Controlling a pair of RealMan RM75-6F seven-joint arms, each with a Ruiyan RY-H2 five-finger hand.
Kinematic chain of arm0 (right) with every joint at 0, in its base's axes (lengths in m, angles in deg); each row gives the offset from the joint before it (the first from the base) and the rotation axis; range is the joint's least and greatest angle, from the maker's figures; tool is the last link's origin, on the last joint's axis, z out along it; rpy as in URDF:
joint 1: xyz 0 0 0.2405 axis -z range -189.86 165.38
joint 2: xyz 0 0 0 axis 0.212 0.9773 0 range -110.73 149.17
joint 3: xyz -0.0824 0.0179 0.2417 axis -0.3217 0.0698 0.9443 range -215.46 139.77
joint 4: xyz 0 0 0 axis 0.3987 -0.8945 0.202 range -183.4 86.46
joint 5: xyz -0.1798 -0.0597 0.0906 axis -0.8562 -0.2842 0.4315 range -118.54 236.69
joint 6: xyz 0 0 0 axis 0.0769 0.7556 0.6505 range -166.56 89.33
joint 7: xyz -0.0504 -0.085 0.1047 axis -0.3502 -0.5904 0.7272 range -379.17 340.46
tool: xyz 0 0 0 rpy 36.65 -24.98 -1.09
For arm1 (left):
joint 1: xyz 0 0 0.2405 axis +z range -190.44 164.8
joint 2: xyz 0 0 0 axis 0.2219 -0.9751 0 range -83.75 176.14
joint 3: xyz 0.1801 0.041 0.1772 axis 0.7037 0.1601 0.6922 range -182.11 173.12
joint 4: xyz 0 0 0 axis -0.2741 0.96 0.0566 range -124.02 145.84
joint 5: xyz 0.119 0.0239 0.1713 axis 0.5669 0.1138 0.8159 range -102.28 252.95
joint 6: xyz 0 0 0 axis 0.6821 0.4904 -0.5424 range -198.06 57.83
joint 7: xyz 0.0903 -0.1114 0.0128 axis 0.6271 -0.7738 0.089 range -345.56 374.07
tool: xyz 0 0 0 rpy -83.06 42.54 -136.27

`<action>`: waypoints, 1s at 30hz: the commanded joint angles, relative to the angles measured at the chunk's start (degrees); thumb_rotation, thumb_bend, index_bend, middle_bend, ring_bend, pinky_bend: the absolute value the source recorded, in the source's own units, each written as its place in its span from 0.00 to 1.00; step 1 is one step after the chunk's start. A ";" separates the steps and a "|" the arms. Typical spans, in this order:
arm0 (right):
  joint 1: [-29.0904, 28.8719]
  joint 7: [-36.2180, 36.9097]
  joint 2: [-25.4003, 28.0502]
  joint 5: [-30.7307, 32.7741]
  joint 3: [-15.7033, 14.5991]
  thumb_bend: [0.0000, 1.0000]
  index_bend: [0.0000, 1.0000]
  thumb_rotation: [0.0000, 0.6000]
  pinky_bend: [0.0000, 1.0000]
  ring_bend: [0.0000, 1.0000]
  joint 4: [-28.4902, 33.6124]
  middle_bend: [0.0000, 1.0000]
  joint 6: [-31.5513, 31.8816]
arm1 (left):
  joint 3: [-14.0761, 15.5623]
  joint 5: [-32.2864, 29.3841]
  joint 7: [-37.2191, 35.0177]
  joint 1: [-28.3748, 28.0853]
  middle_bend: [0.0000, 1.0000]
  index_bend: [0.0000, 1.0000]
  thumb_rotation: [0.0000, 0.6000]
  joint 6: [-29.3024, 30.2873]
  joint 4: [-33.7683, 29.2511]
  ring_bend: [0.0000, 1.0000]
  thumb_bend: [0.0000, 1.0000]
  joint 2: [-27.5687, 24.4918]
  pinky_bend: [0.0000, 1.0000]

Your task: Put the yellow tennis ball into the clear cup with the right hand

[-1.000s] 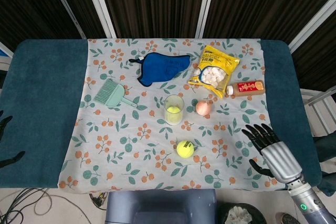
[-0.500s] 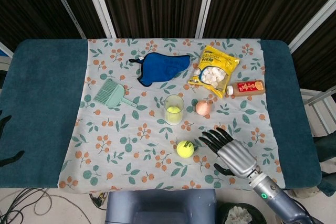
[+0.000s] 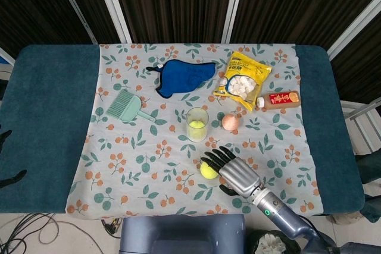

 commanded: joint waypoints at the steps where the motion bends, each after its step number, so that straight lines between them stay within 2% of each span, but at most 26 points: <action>1: -0.98 -0.80 -1.64 1.60 0.30 0.43 0.02 1.00 0.02 0.07 -1.41 0.07 -1.17 | -0.06 -0.06 -0.08 0.03 0.00 0.13 1.00 0.07 -0.01 0.00 0.00 -0.03 0.03; 15: -3.67 -3.05 -8.15 6.69 0.40 0.43 0.02 1.00 0.02 0.13 -7.24 0.07 -3.57 | -0.43 -1.04 -0.51 0.00 0.00 0.13 1.00 -0.39 0.10 0.00 0.00 -0.19 0.03; 22: -4.24 -3.54 -10.24 8.38 0.17 0.43 0.03 1.00 0.05 0.21 -9.73 0.13 -3.63 | -0.52 -1.43 -0.52 -0.14 0.00 0.13 1.00 -0.86 0.14 0.00 0.00 -0.22 0.03; 26: -4.74 -3.69 -11.15 8.68 -0.04 0.43 0.07 1.00 0.08 0.26 -10.99 0.17 -3.67 | -0.60 -1.60 -0.63 -0.12 0.00 0.13 1.00 -0.90 0.06 0.00 0.00 -0.31 0.03; 30: -5.02 -3.65 -12.01 8.43 -0.26 0.43 0.18 1.00 0.12 0.34 -11.75 0.24 -3.00 | -0.63 -1.86 -0.75 -0.09 0.00 0.14 1.00 -1.05 0.00 0.00 0.00 -0.43 0.03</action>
